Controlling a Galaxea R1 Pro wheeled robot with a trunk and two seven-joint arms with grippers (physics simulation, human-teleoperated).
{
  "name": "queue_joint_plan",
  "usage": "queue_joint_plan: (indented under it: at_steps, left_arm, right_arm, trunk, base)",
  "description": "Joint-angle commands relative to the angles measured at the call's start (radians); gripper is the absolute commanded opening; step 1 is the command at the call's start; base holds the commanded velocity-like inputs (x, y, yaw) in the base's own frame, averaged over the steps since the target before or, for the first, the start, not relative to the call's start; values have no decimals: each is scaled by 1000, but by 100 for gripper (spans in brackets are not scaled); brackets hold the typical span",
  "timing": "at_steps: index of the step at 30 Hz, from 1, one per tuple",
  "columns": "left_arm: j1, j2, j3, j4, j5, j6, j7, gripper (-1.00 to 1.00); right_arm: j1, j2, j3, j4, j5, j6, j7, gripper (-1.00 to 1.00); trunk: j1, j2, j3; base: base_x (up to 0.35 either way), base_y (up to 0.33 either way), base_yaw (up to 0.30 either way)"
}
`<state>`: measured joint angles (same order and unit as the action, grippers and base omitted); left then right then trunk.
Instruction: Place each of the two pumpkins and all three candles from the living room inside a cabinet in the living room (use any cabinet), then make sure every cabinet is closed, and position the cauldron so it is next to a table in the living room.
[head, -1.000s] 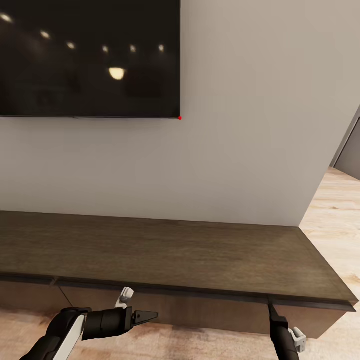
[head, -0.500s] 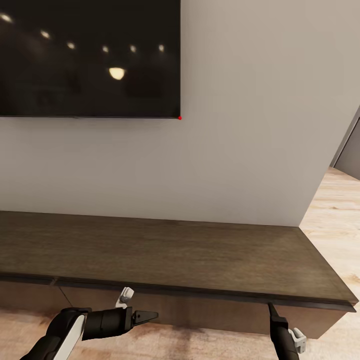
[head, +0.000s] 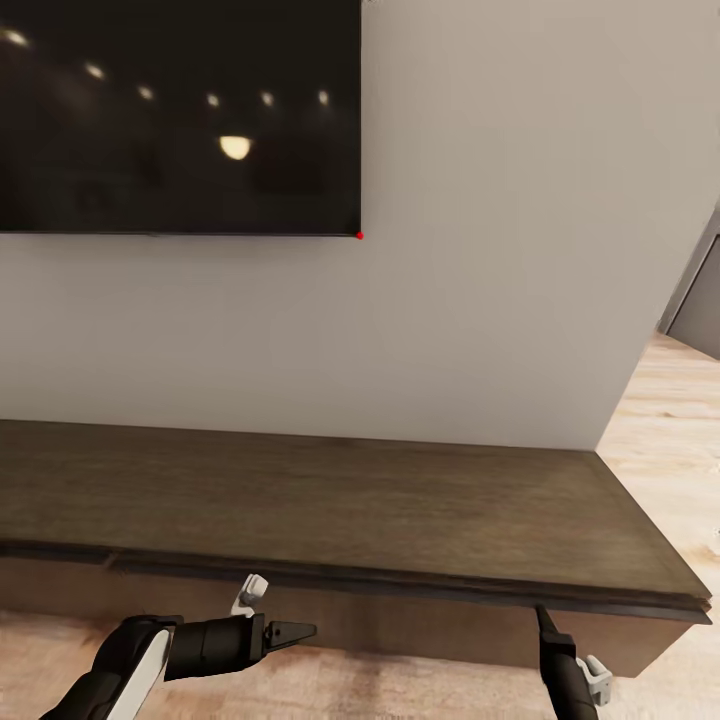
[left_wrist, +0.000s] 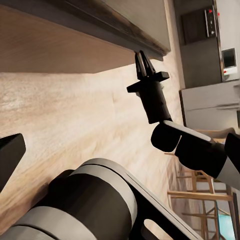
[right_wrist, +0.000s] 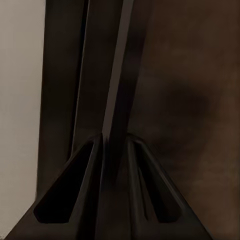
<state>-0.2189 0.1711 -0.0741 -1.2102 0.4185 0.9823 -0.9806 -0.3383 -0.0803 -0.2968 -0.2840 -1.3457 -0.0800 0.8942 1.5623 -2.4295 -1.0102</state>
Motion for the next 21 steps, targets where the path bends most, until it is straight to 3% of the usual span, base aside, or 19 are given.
queue_joint_plan:
  at_steps: [1, 16, 21]
  left_arm:
    - [-1, 1, -1, 0, 2, 4, -1, 100]
    - [-1, 1, -3, 0, 2, 4, -1, 100]
    - [-1, 1, -2, 0, 2, 4, -1, 100]
  right_arm:
    - [-1, -1, 5, -1, -9, -3, 11, -100]
    - [-1, 0, 5, -1, -9, -3, 11, -100]
    - [-1, 0, 5, -1, -8, -3, 11, -100]
  trunk:
    - [-1, 0, -1]
    - [-1, 0, -1]
    - [-1, 0, -1]
  base:
    - [-187, 0, 0]
    - [-309, 0, 0]
    - [-114, 0, 0]
